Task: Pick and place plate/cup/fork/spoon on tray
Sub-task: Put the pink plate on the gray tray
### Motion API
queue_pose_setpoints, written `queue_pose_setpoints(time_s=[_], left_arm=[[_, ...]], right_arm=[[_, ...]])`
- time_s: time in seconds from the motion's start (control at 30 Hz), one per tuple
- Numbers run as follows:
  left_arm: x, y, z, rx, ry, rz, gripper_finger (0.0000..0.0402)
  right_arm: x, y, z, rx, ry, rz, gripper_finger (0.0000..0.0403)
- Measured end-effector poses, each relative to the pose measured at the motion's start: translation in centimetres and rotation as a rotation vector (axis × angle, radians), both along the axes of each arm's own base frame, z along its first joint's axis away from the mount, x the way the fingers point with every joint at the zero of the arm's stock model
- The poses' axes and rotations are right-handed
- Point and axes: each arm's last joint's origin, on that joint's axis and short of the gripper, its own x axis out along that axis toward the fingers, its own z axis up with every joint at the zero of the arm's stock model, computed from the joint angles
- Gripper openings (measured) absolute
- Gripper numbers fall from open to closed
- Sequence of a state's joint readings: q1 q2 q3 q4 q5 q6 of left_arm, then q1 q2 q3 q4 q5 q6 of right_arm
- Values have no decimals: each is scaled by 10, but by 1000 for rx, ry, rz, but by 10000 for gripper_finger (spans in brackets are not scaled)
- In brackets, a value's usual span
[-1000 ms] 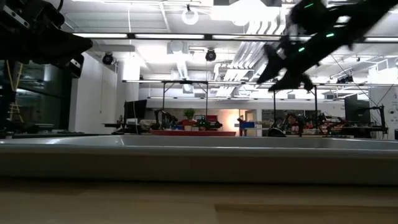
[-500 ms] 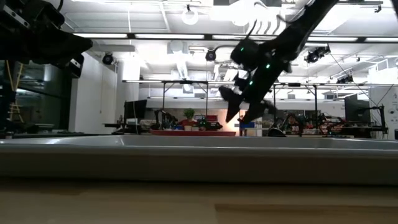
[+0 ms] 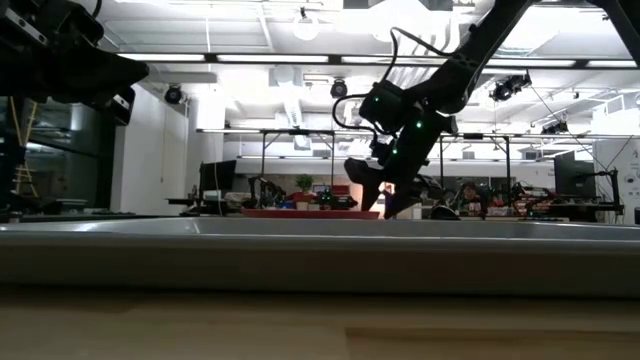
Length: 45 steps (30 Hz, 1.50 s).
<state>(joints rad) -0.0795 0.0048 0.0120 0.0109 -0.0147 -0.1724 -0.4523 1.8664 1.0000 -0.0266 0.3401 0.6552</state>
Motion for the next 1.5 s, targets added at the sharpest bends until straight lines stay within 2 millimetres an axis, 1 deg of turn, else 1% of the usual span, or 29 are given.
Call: queue_pose_setpoints(time_s=[0.13,0.5,0.57,0.7,0.8,0.9,1.0,1.07,1.13,1.3,1.4,1.47,1.5], left_arm=[[0,0,0,0,0,0,0],[0,0,0,0,0,0,0],[0,0,0,0,0,0,0],[0,0,0,0,0,0,0],[0,0,0,0,0,0,0],[0,0,0,0,-1,0,0],[0,0,0,0,-1,0,0],[0,0,0,0,-1,0,0],[0,0,0,0,-1,0,0],[0,0,0,0,-1,0,0],[0,0,0,0,-1,0,0],[0,0,0,0,-1,0,0],[0,0,0,0,-1,0,0]], right_arm=[[-1,-2,0,11,-9,-20,174],[-3,-1,-2,13,24,-12,14],[-3,-2,-1,8,27,-8,7],[-6,-5,3,-6,35,4,7],[-12,-10,19,-46,24,10,4],[-22,-13,47,-99,-5,12,3],[-34,-9,79,-154,-31,42,3],[-43,1,100,-162,-43,113,2],[-50,18,114,-138,-43,209,2],[-63,75,138,-45,-19,526,2],[-69,112,143,1,15,671,1],[-70,134,139,18,32,745,1],[-70,145,134,22,32,782,1]])
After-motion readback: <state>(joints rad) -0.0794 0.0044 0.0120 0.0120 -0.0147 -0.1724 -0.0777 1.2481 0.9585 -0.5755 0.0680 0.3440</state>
